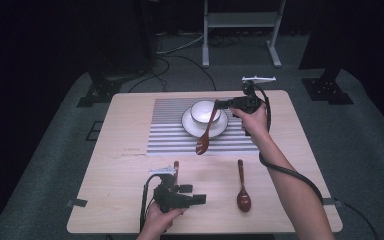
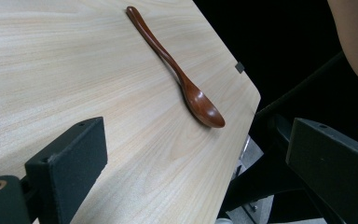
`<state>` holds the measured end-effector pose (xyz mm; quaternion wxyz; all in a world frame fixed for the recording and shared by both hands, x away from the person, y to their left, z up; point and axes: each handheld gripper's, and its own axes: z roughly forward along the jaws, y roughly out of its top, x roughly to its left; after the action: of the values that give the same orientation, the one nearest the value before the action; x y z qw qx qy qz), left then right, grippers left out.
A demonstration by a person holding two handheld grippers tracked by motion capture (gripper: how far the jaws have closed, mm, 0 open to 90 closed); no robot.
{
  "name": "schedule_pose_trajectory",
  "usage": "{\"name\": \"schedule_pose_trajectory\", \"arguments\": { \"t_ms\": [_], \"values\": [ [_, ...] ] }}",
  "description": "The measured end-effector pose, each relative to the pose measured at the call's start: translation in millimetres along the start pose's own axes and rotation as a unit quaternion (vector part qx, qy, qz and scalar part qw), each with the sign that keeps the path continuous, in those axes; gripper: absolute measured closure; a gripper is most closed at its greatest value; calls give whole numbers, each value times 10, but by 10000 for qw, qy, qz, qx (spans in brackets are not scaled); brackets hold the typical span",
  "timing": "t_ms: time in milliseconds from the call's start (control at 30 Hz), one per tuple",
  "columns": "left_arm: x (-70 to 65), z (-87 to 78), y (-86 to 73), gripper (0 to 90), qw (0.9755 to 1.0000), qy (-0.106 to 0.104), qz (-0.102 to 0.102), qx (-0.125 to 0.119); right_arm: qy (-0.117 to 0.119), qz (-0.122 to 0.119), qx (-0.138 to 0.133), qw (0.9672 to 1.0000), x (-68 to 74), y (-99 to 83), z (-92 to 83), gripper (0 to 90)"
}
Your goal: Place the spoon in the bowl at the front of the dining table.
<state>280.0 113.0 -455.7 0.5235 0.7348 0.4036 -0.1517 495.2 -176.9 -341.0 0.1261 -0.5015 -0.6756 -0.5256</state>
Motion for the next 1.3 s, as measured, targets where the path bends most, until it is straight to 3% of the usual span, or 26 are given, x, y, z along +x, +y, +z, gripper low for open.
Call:
{"name": "schedule_pose_trajectory", "arguments": {
  "t_ms": [733, 1300],
  "values": [
    [11, -11, 0, 40, 10000, -5, -5, -10, -182, 35, -445, 9988, 12, 229, 93, 832],
    [16, -38, -3, 40, 10000, -25, 2, -42, -671, 244, -905, 9933, -132, 399, 42, 831]
  ]
}}
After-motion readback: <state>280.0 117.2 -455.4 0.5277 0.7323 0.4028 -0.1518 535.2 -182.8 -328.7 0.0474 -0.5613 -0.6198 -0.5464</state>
